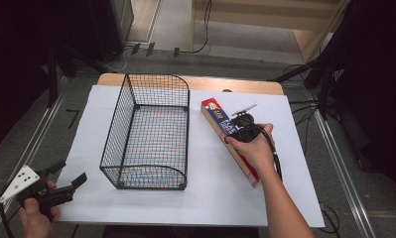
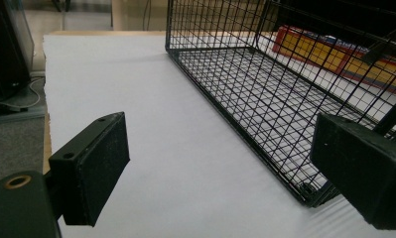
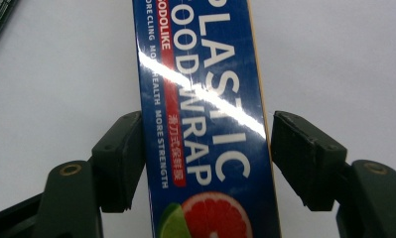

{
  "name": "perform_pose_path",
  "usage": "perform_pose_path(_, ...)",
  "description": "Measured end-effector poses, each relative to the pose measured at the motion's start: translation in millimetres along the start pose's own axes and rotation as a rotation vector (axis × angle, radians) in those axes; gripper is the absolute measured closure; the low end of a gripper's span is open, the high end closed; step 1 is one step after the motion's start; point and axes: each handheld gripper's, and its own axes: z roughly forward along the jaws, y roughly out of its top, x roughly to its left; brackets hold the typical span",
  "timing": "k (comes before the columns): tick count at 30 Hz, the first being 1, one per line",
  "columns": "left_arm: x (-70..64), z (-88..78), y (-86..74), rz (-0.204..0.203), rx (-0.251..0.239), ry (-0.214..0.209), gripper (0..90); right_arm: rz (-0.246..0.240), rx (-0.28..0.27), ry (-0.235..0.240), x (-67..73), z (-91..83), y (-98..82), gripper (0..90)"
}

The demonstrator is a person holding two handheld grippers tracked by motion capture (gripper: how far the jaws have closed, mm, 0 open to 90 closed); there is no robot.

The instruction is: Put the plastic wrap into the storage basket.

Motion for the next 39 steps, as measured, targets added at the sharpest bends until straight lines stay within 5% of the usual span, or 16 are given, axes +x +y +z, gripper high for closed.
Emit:
perform_pose_path(23, -1.7, 1.0, -0.4, 0.003, 0.006, -0.007, 8.8, 0.043, 0.128, -0.044, 10.3, 23.5, 31.2, 34.1)
perform_pose_path(34, -1.6, 1.6, -0.8, 0.001, 0.010, -0.007, 8.8, -0.011, 0.160, -0.044, 12.4, 22.0, 34.8, 39.3)
perform_pose_path(39, -1.4, 1.4, -0.8, 0.001, 0.011, -0.007, 8.8, 0.002, 0.182, -0.039, 11.1, 22.2, 36.6, 38.2)
